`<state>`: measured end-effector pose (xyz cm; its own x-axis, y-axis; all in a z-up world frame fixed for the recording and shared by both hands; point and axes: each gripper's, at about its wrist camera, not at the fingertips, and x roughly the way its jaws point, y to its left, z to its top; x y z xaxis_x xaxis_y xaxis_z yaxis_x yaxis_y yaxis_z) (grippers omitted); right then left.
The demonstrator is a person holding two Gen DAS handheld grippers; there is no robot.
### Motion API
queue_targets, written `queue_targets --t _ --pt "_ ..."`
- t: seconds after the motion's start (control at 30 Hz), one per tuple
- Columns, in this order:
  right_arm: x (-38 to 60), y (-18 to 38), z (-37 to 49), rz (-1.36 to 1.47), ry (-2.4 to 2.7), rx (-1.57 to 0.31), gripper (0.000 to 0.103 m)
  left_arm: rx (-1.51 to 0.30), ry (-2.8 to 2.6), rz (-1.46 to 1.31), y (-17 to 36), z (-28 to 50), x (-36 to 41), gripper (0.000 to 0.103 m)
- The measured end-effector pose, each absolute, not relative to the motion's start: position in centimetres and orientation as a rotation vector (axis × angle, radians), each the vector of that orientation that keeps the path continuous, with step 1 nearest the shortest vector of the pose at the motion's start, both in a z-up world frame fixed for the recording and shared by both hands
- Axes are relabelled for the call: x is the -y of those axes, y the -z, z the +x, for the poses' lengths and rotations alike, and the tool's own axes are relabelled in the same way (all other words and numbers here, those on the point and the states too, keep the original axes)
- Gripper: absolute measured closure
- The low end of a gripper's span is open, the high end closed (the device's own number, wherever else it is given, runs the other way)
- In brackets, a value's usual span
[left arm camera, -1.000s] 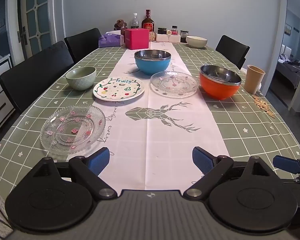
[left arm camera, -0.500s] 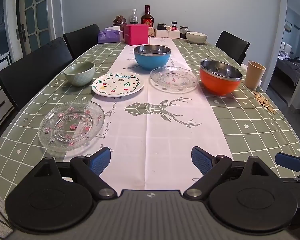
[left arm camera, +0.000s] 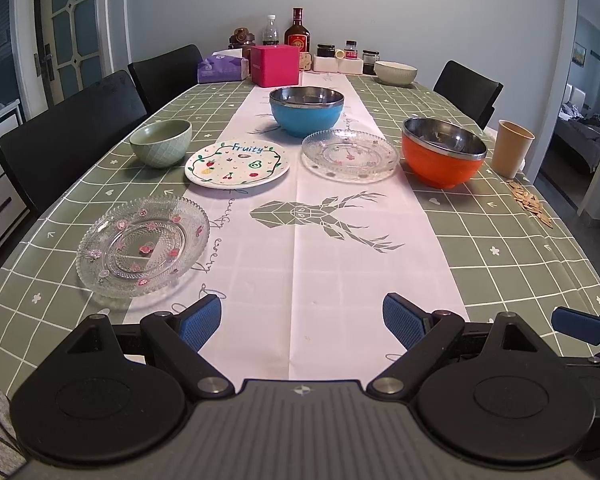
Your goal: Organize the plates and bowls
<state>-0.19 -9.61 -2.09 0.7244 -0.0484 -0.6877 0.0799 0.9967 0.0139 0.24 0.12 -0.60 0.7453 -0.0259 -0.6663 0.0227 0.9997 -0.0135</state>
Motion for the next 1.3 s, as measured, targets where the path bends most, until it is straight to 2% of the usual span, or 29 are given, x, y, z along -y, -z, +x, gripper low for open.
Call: queue_targets --t 1.3 --pt "9.27 2.63 -0.14 0.032 0.077 -0.772 0.004 -0.751 0.021 -0.003 1.03 0.2 -0.07 0.0"
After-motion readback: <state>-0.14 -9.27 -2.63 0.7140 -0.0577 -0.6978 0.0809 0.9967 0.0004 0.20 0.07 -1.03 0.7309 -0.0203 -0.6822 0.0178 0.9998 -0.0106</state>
